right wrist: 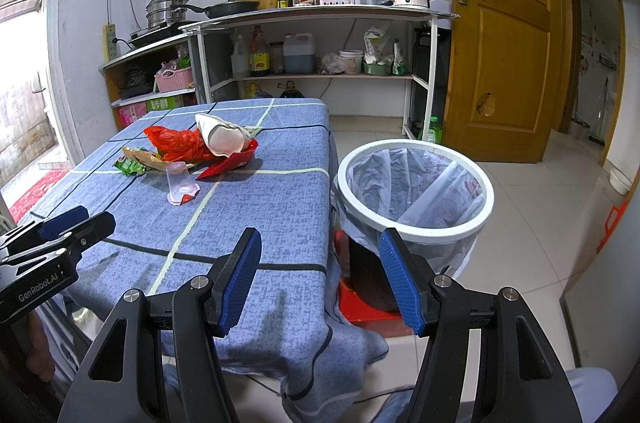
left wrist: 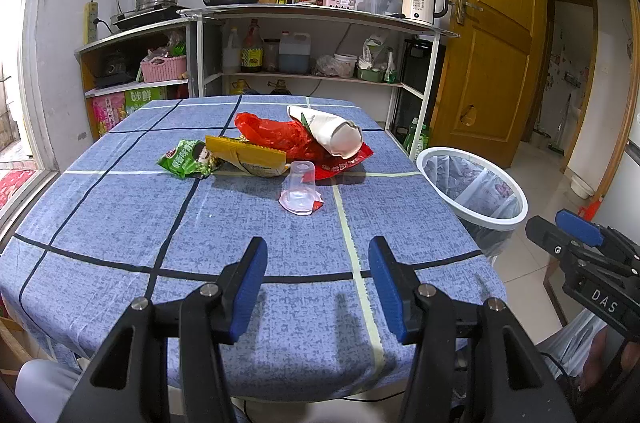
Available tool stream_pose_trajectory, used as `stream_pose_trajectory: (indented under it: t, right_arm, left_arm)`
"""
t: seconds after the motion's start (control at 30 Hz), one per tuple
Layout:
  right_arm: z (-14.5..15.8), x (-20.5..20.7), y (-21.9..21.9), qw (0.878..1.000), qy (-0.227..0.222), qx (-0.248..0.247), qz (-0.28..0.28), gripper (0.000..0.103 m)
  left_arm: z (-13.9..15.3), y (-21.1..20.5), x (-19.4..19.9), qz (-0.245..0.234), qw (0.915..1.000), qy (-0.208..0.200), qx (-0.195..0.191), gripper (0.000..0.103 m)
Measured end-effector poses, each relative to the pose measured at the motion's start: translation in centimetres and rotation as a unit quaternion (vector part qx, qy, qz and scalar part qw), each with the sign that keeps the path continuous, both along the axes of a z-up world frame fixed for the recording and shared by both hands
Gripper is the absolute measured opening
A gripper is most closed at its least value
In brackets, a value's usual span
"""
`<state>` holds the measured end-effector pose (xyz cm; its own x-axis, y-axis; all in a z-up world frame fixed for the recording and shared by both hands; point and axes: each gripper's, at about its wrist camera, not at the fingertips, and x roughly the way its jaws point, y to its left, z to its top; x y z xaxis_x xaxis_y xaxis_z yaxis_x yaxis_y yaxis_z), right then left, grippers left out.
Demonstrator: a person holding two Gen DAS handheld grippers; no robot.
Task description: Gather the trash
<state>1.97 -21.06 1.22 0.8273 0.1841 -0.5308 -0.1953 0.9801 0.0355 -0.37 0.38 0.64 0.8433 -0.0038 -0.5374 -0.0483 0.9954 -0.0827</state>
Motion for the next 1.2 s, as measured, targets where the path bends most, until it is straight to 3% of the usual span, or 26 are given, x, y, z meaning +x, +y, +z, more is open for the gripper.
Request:
stream_pose_trajectory:
  t: [0.5,0.73,0.97,1.2]
  right_arm:
    - [-0.3,0.3,0.4,1.0,0.004,-0.001,0.007,0.062]
    - [0.4,2.3,2.2,0.999,-0.006,-0.012,0.037,0.062]
    - [1.4,6.8,5.0,0.995,-0.002,-0.018,0.094,0.062]
    - [2.3,12.4,8.4,0.989,0.004,-0.019,0.148,0.062]
  left_arm:
    - [-0.7,0.0,0.7,0.0,0.9999,0.012,-0.005,0.055]
    - [-1.0,1.1,2.5,0.003,0.9998,0.017,-0.011,0.055]
    - [-0.5,4.6,6.4,0.016,0.9981,0.032,-0.05,0.056]
    - [0.2,8.5,10.4,0.044,0.9903,0.04,-0.125,0.068]
